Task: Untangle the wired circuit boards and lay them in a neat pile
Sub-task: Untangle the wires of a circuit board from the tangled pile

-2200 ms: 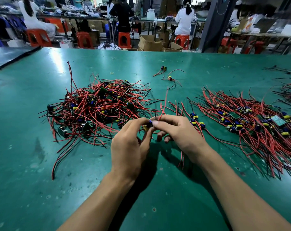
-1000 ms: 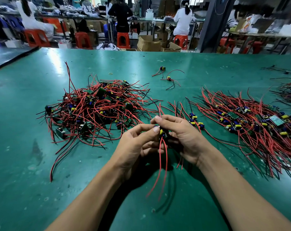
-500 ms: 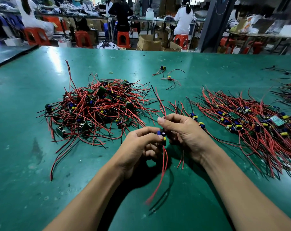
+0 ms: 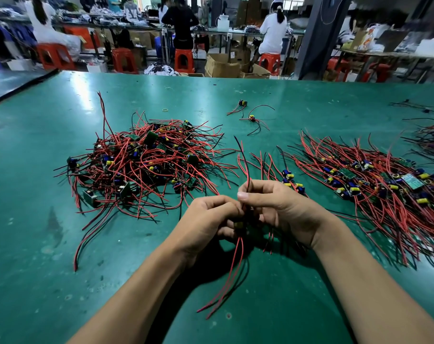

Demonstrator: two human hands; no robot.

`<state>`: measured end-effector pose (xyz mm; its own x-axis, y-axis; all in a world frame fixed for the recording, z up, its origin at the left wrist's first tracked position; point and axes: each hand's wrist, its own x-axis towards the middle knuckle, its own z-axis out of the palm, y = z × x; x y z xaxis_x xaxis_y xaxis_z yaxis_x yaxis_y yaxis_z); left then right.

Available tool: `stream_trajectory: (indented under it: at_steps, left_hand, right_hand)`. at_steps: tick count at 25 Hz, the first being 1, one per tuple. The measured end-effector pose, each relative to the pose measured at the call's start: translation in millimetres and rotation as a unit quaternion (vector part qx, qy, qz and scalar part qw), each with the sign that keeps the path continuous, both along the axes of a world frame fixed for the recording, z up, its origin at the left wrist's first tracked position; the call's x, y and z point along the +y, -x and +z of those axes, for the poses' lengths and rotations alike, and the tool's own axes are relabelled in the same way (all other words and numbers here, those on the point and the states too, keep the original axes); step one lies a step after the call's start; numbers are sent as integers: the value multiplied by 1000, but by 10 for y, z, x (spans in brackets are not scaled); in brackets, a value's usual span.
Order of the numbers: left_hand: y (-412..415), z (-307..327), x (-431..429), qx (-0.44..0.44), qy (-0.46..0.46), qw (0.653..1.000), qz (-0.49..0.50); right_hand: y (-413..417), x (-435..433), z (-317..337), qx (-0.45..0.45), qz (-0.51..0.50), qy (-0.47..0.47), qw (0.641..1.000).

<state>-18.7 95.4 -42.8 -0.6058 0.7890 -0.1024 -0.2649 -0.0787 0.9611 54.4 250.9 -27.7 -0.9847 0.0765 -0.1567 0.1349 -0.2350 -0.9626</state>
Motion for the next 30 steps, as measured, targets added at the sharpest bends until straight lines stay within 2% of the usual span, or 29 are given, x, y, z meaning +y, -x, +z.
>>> stream_trajectory:
  at_steps: [5, 8, 14, 17, 21, 26, 30]
  left_hand:
    - [5, -24, -6, 23, 14, 1000, -11]
    - [13, -50, -17, 28, 12, 1000, -3]
    - [1, -38, -13, 1, 7, 1000, 30]
    - [-31, -32, 8, 4, 12, 998, 57]
    - [-64, -22, 63, 20, 24, 995, 91]
    - [-81, -36, 99, 50, 44, 995, 81]
    - [-89, -42, 84, 55, 33, 996, 59]
  right_hand:
    - [-14, 17, -2, 16, -25, -69, 997]
    - [-2, -1, -10, 18, -44, -61, 997]
    - [-15, 6, -13, -4, 4, -57, 998]
    - [17, -32, -47, 16, -62, -110, 992]
    - [73, -95, -49, 72, -154, -196, 966]
    - [88, -53, -60, 105, -241, -326, 908]
    - [115, -2, -100, 101, -295, -339, 888]
